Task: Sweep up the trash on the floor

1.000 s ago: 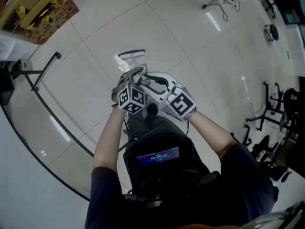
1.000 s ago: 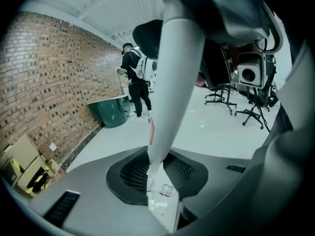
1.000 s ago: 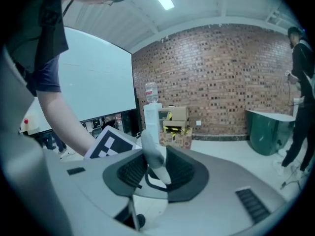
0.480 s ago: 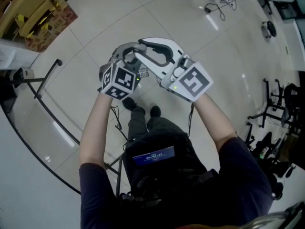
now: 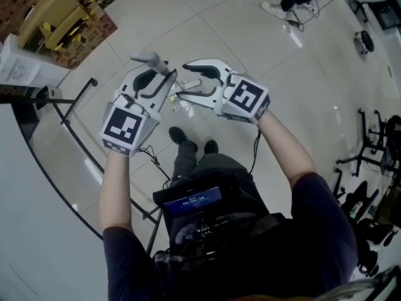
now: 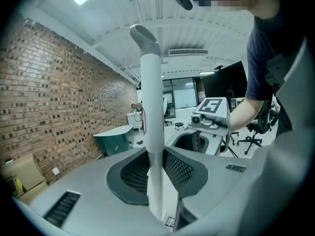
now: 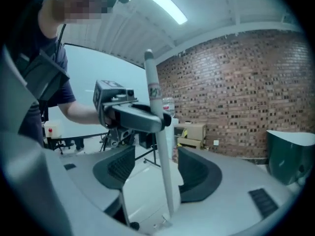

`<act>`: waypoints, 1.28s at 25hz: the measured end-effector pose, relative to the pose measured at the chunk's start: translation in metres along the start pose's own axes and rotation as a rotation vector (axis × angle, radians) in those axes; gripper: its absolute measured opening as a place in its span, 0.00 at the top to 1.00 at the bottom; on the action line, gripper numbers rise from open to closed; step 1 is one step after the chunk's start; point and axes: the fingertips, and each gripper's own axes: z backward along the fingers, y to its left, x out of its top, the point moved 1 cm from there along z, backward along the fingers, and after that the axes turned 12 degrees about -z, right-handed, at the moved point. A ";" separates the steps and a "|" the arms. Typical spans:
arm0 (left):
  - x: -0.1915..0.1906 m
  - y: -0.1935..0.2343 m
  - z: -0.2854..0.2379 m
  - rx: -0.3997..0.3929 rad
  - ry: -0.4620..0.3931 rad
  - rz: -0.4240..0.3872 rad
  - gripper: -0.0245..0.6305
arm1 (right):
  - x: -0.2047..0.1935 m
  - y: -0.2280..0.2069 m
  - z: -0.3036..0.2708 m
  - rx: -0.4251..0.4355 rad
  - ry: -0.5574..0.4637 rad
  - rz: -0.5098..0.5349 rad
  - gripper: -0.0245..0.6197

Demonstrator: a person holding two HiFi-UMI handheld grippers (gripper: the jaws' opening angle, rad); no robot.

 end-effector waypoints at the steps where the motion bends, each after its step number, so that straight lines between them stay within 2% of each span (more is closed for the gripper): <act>1: 0.003 -0.008 0.004 -0.006 0.001 0.003 0.84 | -0.009 0.008 -0.006 0.022 0.027 0.017 0.50; 5: -0.004 -0.045 0.020 -0.055 0.031 -0.001 0.84 | -0.051 0.044 -0.030 0.107 0.114 0.050 0.49; 8: -0.019 -0.067 0.033 -0.071 0.046 0.019 0.84 | -0.080 0.063 -0.046 0.137 0.161 0.066 0.50; 10: -0.033 -0.077 0.044 -0.069 0.052 0.039 0.84 | -0.093 0.069 -0.055 0.125 0.165 0.061 0.65; 11: -0.040 -0.081 0.049 -0.070 0.054 0.049 0.84 | -0.099 0.071 -0.059 0.117 0.163 0.046 0.76; 12: -0.049 -0.085 0.055 -0.068 0.054 0.065 0.84 | -0.106 0.075 -0.064 0.115 0.165 0.032 0.79; 16: -0.090 -0.089 0.075 -0.057 0.027 0.144 0.84 | -0.135 0.089 -0.093 0.117 0.204 0.032 0.79; 23: -0.157 -0.092 0.091 -0.070 0.012 0.221 0.83 | -0.186 0.094 -0.140 -0.001 0.250 -0.037 0.80; 28: -0.204 -0.083 0.089 -0.040 0.007 0.323 0.83 | -0.217 0.083 -0.175 -0.054 0.266 -0.081 0.80; 32: -0.233 -0.075 0.076 -0.029 0.040 0.309 0.83 | -0.237 0.065 -0.194 -0.084 0.271 -0.113 0.80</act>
